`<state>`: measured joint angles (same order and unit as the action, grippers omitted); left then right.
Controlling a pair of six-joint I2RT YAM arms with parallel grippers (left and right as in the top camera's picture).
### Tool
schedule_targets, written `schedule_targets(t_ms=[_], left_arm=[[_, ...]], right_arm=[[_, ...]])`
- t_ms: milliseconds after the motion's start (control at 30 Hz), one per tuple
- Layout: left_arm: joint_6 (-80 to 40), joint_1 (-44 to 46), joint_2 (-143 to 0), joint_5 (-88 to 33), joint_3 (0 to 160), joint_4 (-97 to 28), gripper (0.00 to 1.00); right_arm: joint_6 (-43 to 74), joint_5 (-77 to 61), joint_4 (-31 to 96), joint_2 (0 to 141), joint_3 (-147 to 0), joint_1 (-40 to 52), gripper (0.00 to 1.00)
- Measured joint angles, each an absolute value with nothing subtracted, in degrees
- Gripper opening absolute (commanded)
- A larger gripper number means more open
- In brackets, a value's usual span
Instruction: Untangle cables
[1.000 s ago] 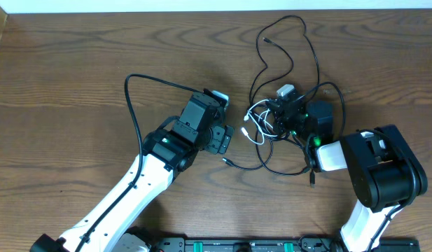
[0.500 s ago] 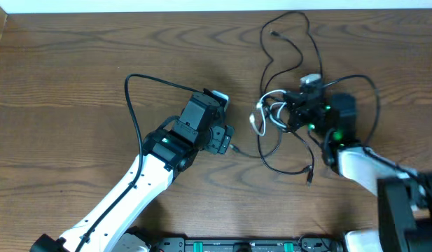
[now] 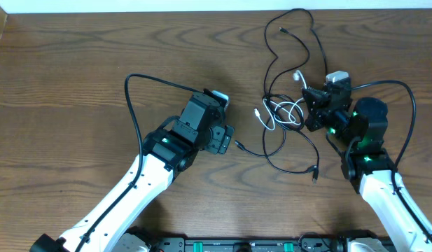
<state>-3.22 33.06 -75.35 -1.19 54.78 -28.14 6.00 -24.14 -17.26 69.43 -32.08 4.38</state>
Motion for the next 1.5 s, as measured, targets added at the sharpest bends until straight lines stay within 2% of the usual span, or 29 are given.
schedule_targets(t_ms=[100,300,367,433,700,967,1100,1133,1167,1267,1333,1400,1500], left_arm=[[-3.2,33.1,-75.4,-1.2,54.8,-28.1,0.84],[-3.2,33.1,-75.4,-1.2,54.8,-28.1,0.84],[-3.2,33.1,-75.4,-1.2,54.8,-28.1,0.84],[-3.2,33.1,-75.4,-1.2,54.8,-28.1,0.84],[-3.2,33.1,-75.4,-1.2,54.8,-28.1,0.84],[-3.2,33.1,-75.4,-1.2,54.8,-28.1,0.84],[-3.2,33.1,-75.4,-1.2,54.8,-28.1,0.84],[-3.2,33.1,-75.4,-1.2,54.8,-28.1,0.84],[-3.2,33.1,-75.4,-1.2,54.8,-28.1,0.84],[-3.2,33.1,-75.4,-1.2,54.8,-28.1,0.84],[-3.2,33.1,-75.4,-1.2,54.8,-28.1,0.84],[-3.2,33.1,-75.4,-1.2,54.8,-28.1,0.84],[-3.2,33.1,-75.4,-1.2,54.8,-28.1,0.84]], right_arm=[[5.7,-20.9,-13.4,69.2,-32.1,4.4,0.01],[5.5,-4.7,-2.0,69.1,-32.1,4.3,0.01],[5.5,0.7,0.0,69.1,-32.1,4.3,0.04],[5.9,3.8,0.6,69.1,-32.1,4.3,0.01],[8.6,10.2,2.4,68.4,-32.1,4.3,0.01],[9.4,12.1,-0.8,54.4,-32.1,4.2,0.01],[8.6,12.2,-4.5,51.7,-32.1,4.2,0.01],[8.1,11.9,-5.2,51.6,-32.1,4.2,0.07],[7.5,11.3,-5.4,51.8,-32.1,4.2,0.26],[5.6,8.0,-5.6,52.9,-32.1,4.2,0.44],[3.7,4.5,-4.9,54.9,-32.1,4.1,0.62],[2.4,2.0,-3.4,57.4,-32.1,4.1,0.7],[1.8,0.8,-2.8,59.7,-32.1,4.1,0.74]])
